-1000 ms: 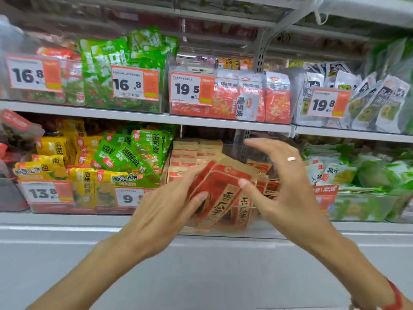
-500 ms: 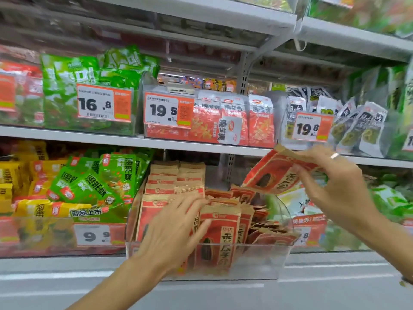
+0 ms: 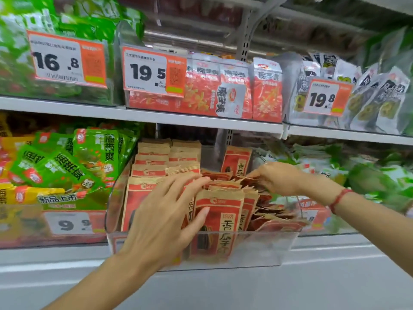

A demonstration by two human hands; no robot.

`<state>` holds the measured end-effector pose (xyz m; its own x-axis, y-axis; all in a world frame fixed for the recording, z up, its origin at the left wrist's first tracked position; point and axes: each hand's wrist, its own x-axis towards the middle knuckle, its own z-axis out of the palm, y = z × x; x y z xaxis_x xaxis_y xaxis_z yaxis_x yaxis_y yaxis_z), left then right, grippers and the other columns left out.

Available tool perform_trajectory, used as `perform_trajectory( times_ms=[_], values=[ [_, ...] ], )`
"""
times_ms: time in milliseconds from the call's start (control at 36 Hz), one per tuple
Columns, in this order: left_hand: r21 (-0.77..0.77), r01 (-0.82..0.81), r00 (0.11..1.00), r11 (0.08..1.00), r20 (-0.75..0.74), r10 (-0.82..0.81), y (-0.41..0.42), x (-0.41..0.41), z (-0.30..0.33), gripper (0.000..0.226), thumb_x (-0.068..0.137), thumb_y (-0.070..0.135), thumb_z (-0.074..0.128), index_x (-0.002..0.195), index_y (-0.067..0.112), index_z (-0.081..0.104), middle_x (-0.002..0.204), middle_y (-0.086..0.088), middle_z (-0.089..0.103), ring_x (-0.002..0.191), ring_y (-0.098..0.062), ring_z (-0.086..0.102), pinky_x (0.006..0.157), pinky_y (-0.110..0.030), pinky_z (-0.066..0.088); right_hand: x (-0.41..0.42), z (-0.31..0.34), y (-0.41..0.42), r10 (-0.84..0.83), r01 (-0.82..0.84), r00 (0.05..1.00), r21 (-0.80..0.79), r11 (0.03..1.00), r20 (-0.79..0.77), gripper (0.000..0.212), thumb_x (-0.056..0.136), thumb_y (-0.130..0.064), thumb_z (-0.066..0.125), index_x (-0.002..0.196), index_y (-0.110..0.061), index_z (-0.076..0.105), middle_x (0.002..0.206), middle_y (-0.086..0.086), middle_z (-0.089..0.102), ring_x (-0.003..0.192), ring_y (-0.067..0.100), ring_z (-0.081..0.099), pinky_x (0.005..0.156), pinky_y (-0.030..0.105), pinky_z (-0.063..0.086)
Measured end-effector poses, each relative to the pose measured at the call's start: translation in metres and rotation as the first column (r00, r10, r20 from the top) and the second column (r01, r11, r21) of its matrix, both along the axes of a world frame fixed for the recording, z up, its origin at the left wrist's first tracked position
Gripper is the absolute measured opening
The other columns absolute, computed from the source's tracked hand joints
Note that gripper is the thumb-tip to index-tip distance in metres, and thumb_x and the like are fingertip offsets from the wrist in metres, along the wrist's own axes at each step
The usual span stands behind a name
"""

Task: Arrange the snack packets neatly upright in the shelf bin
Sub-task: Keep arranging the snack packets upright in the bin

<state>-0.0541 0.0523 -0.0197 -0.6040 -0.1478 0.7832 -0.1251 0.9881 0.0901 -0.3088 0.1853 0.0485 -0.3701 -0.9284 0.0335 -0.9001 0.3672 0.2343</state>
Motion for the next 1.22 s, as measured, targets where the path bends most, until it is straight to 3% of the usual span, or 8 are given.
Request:
perform_trajectory(
  times_ms=[83,167,278,389,556,778,1028,1222],
  values=[
    [-0.024,0.056,0.996,0.998,0.075,-0.054,0.003,-0.001,0.002,0.045,0.094,0.041,0.043,0.133,0.02,0.051,0.129,0.006,0.058,0.118,-0.007,0.051,0.093,-0.012,0.036,0.005,0.014,-0.008,-0.08,0.066,0.984,0.088,0.994,0.159,0.058,0.082,0.006,0.045,0.13,-0.025,0.06,0.124,-0.004,0.064,0.109,0.017,0.058,0.083,0.022,0.046],
    [0.022,0.1,0.983,0.995,0.152,-0.102,0.006,0.001,0.006,0.042,0.094,0.04,0.04,0.13,0.021,0.052,0.125,0.01,0.06,0.106,-0.001,0.058,0.071,-0.002,0.035,0.005,0.023,-0.017,-0.076,0.125,0.965,-0.183,0.975,0.251,0.057,0.078,0.012,0.039,0.118,-0.018,0.067,0.123,-0.002,0.063,0.096,0.012,0.058,0.076,0.011,0.043],
    [0.029,0.11,0.979,0.993,0.17,-0.114,0.006,0.002,0.011,0.04,0.093,0.042,0.04,0.126,0.023,0.055,0.116,0.013,0.063,0.096,0.001,0.058,0.056,0.001,0.027,-0.009,0.006,-0.038,-0.16,0.174,0.985,-0.281,0.944,0.071,0.058,0.085,-0.005,0.044,0.142,-0.013,0.041,0.142,0.015,0.047,0.127,0.032,0.047,0.101,0.041,0.044],
    [0.002,0.114,0.978,0.994,0.176,-0.112,0.004,0.002,0.01,0.039,0.093,0.042,0.041,0.126,0.024,0.055,0.116,0.015,0.062,0.092,0.0,0.054,0.05,0.002,0.021,-0.013,-0.007,-0.056,-0.24,0.26,0.961,-0.156,0.953,0.138,0.059,0.096,-0.017,0.041,0.15,-0.011,0.019,0.153,0.017,0.029,0.138,0.034,0.032,0.111,0.041,0.032],
    [-0.012,0.111,0.973,0.994,0.204,-0.106,0.003,0.002,0.01,0.04,0.094,0.043,0.038,0.126,0.026,0.053,0.115,0.016,0.061,0.085,0.0,0.054,0.044,0.002,0.012,-0.005,0.0,-0.052,-0.29,0.246,0.952,-0.324,0.913,-0.094,0.05,0.082,-0.033,0.069,0.129,-0.019,0.057,0.119,0.013,0.064,0.11,0.033,0.059,0.088,0.038,0.049],
    [-0.016,0.101,0.975,0.995,0.201,-0.096,0.0,0.001,0.006,0.037,0.096,0.045,0.041,0.127,0.028,0.052,0.116,0.017,0.061,0.075,0.009,0.054,0.037,-0.003,0.01,0.014,0.001,-0.021,-0.199,0.094,0.959,-0.437,0.895,-0.201,0.016,0.089,-0.02,0.061,0.096,-0.023,0.075,0.098,0.0,0.073,0.098,0.024,0.065,0.068,0.03,0.045],
    [0.116,0.057,0.97,0.992,0.23,-0.083,0.008,0.009,0.016,0.047,0.094,0.041,0.055,0.138,0.039,0.041,0.147,0.016,0.038,0.125,-0.008,0.047,0.079,-0.017,0.046,0.07,0.02,0.071,0.047,-0.345,0.905,-0.666,0.662,-0.422,0.011,0.08,-0.019,0.07,0.09,-0.018,0.076,0.075,0.002,0.073,0.071,0.025,0.069,0.064,0.031,0.051],
    [0.312,0.12,0.972,0.943,0.156,-0.176,0.042,0.05,0.035,0.055,0.094,0.043,0.052,0.144,0.042,0.029,0.15,0.029,0.022,0.137,0.007,0.023,0.107,-0.021,0.03,0.132,0.042,0.104,0.042,-0.48,0.861,-0.783,0.395,-0.506,0.018,0.087,-0.018,0.068,0.101,-0.007,0.07,0.082,-0.012,0.061,0.077,0.01,0.052,0.083,0.02,0.029]
  ],
)
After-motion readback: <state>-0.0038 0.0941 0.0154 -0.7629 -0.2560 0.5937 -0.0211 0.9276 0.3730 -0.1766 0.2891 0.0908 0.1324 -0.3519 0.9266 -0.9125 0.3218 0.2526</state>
